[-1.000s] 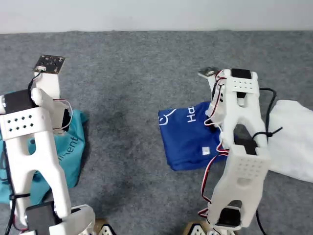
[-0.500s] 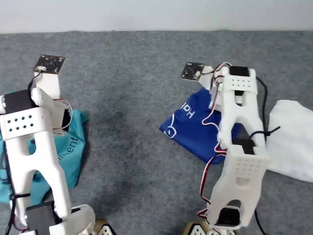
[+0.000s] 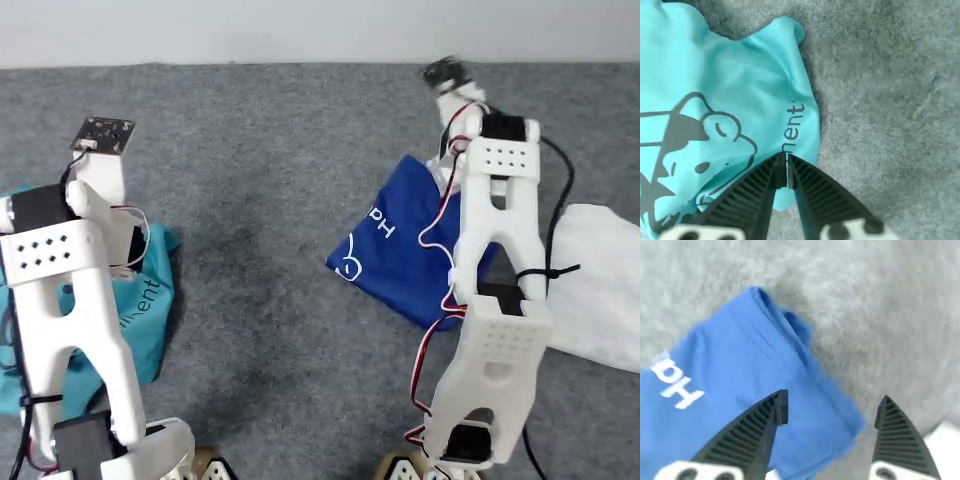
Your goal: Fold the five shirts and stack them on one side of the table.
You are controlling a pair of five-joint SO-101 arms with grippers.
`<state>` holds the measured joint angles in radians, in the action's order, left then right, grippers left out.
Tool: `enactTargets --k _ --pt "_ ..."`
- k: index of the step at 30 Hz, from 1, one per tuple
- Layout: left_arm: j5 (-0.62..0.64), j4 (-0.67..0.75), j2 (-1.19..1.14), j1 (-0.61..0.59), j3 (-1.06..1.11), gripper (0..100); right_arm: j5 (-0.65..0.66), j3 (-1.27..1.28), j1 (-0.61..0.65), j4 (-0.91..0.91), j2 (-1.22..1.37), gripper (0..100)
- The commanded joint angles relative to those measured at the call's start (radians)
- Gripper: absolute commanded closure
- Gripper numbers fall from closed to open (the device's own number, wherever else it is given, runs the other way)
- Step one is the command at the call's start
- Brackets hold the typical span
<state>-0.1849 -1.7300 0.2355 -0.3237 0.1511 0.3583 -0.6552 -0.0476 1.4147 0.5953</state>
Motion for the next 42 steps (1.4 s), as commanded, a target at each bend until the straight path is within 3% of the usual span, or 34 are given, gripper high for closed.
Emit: enactTargets --k 1,4,13,24,33,37,42 --pt "-0.011 -0.012 0.044 0.002 -0.001 98 -0.327 -0.106 0.035 0.180 -0.070 71.9" --pt "-0.011 -0.012 0.044 0.002 -0.001 98 -0.537 -0.114 0.064 0.309 -0.076 71.5" --pt "-0.011 -0.014 0.044 -0.003 -0.001 98 -0.835 -0.029 0.119 0.378 -0.096 48.9" --pt "-0.011 -0.025 0.046 -0.005 -0.001 98 -0.984 -0.017 0.099 0.317 0.145 47.6" --pt "-0.011 -0.025 0.046 -0.006 -0.001 98 -0.982 -0.018 0.073 0.300 0.346 47.8" --pt "-0.011 -0.025 0.046 -0.006 -0.001 98 -0.979 -0.018 0.071 0.300 0.395 58.4" --pt "-0.011 -0.025 0.046 -0.006 -0.001 98 -0.852 -0.072 0.065 0.300 0.407 88.9"
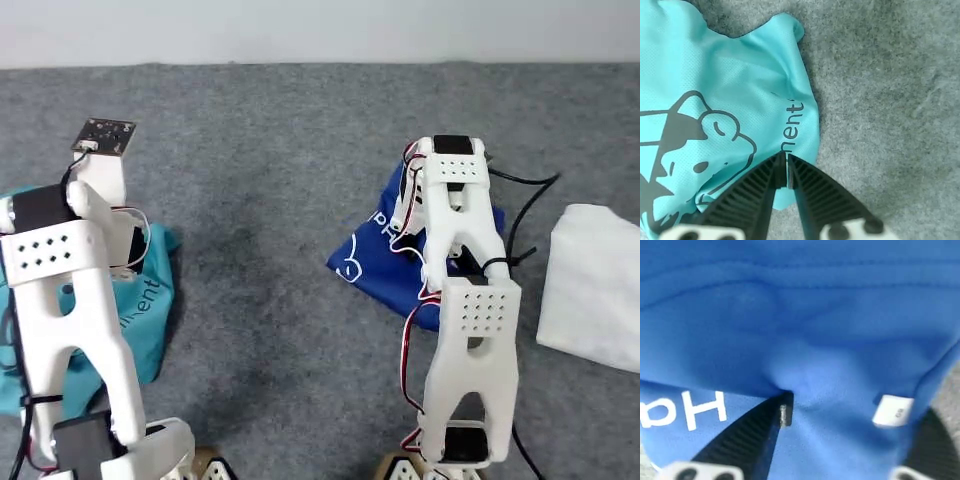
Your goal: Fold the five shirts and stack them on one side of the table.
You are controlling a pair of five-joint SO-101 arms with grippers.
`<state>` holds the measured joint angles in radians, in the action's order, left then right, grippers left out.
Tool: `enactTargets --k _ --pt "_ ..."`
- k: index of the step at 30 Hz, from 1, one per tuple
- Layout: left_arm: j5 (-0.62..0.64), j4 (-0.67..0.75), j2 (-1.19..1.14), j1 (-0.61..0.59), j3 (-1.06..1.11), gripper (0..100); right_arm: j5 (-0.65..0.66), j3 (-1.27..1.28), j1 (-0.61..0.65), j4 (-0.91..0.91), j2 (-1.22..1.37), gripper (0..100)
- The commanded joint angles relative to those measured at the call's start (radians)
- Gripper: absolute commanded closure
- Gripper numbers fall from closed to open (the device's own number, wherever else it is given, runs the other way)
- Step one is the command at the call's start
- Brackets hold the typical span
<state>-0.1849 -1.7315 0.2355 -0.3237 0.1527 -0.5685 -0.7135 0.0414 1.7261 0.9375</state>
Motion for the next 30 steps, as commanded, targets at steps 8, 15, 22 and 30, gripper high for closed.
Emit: enactTargets --k 8,15,22,30 --pt "-0.011 -0.023 0.046 -0.006 -0.002 98 0.269 -0.066 -0.064 -0.001 0.038 99.0" --pt "-0.011 -0.023 0.046 -0.006 -0.002 98 0.413 -0.064 -0.084 0.065 -0.084 98.8" --pt "-0.011 -0.023 0.046 -0.006 -0.002 98 0.601 -0.015 -0.147 0.070 -0.341 98.8" --pt "-0.011 -0.023 0.046 -0.005 -0.004 98 0.821 0.175 -0.294 0.068 -0.670 98.8"
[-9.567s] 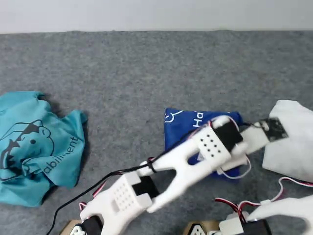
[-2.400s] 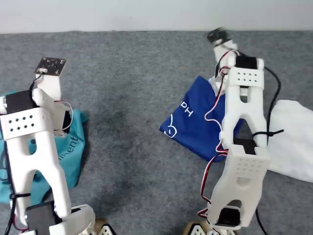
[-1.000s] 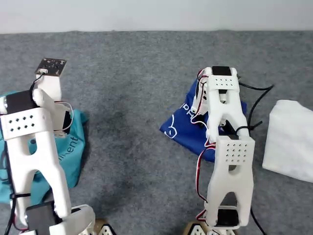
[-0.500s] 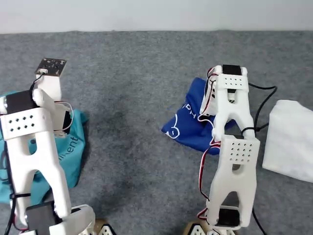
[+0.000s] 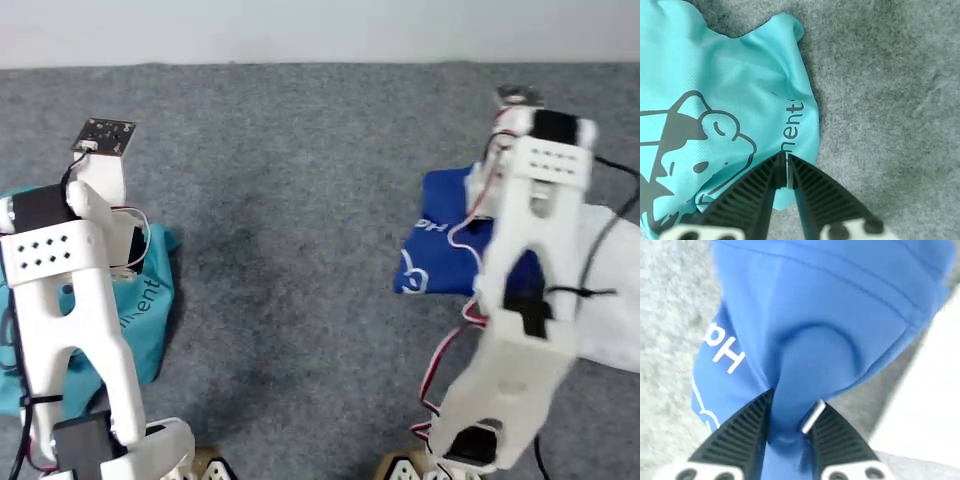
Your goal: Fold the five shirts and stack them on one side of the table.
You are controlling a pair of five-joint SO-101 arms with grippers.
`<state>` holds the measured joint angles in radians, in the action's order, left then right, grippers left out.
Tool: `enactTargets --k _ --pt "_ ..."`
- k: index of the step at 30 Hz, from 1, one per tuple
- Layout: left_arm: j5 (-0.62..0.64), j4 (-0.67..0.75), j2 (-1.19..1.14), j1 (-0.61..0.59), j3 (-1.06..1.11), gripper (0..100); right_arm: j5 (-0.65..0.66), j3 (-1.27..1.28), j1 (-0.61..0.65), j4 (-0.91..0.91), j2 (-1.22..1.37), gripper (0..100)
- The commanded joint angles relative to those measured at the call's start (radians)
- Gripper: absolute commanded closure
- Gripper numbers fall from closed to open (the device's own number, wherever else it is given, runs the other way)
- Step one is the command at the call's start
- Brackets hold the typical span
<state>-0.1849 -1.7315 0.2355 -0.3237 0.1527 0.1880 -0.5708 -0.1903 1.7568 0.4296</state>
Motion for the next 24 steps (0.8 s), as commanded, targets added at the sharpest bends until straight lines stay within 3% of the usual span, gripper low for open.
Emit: enactTargets --k 1,12,24 --pt "-0.011 -0.023 0.046 -0.005 -0.004 98 0.089 0.051 -0.085 0.038 -0.197 98.8" --pt "-0.011 -0.023 0.046 0.000 -0.004 98 0.316 0.081 -0.383 0.025 -0.349 98.9" --pt "-0.011 -0.023 0.046 0.000 -0.004 98 0.549 0.201 -0.619 -0.286 -0.191 98.9"
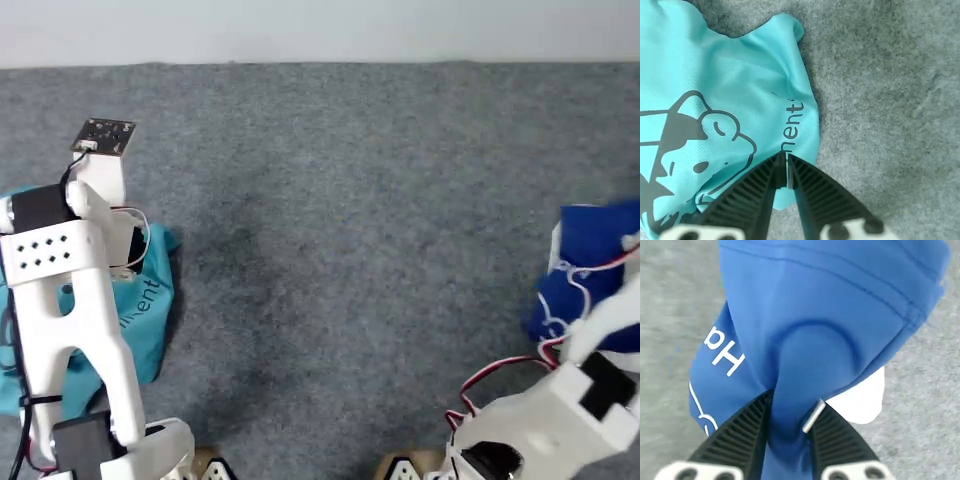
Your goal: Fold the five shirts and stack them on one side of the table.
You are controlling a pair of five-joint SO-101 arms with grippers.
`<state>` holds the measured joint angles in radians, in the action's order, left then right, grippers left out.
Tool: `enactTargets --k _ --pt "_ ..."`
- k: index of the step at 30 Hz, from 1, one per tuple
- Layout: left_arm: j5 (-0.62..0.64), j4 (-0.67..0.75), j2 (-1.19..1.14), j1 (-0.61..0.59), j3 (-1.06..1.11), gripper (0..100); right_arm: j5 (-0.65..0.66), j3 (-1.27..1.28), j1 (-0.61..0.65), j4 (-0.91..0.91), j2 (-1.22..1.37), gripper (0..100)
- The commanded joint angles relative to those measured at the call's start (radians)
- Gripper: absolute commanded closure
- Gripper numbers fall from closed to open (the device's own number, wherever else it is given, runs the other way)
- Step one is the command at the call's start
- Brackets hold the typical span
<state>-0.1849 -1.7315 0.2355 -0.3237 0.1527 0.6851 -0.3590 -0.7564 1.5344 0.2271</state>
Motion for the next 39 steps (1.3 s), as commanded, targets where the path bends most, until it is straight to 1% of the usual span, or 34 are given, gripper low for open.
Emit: enactTargets --k 1,6,9,11,13,16,18,19,22,24,26,27,29,32,33,35,39 --pt "-0.011 -0.023 0.046 0.000 -0.004 98 0.077 -0.011 -0.068 -0.085 0.030 98.9" --pt "-0.009 -0.023 0.046 0.000 -0.004 98 0.189 -0.011 -0.124 -0.148 0.122 98.4" --pt "-0.009 -0.023 0.046 0.000 -0.004 98 0.204 -0.015 -0.137 -0.154 0.147 97.6" --pt "-0.009 -0.023 0.046 0.000 -0.004 98 0.203 -0.037 -0.137 -0.148 0.145 91.7" --pt "-0.009 -0.023 0.046 0.000 -0.004 98 0.157 -0.081 -0.136 -0.131 0.137 82.6" --pt "-0.009 -0.023 0.046 0.000 -0.004 98 0.008 -0.150 -0.125 -0.116 0.104 71.2" --pt "-0.009 -0.023 0.046 0.000 -0.004 98 -0.068 -0.184 -0.102 -0.096 0.073 66.8" --pt "-0.009 -0.023 0.046 0.000 -0.004 98 -0.092 -0.193 -0.087 -0.079 0.058 66.7" --pt "-0.009 -0.023 0.046 0.000 -0.004 98 -0.133 -0.196 -0.027 -0.013 0.030 72.4" --pt "-0.009 -0.023 0.046 -0.002 -0.004 98 -0.135 -0.193 0.019 0.030 0.038 82.0" --pt "-0.009 -0.023 0.046 -0.005 -0.004 98 -0.133 -0.193 0.053 0.048 0.064 95.9" --pt "-0.009 -0.023 0.046 -0.005 -0.004 98 -0.133 -0.193 0.062 0.056 0.079 99.8" --pt "-0.009 -0.023 0.046 -0.005 -0.004 98 -0.138 -0.193 0.065 0.094 0.110 95.1" --pt "-0.009 -0.023 0.046 -0.005 -0.004 98 -0.140 -0.193 0.079 0.140 0.166 99.5" --pt "-0.009 -0.023 0.046 -0.005 -0.004 98 -0.140 -0.193 0.084 0.142 0.191 98.7" --pt "-0.009 -0.023 0.046 -0.005 -0.004 98 -0.140 -0.193 0.091 0.122 0.255 99.0" --pt "-0.009 -0.023 0.046 -0.005 -0.002 98 -0.147 -0.216 0.099 0.002 0.334 99.0"
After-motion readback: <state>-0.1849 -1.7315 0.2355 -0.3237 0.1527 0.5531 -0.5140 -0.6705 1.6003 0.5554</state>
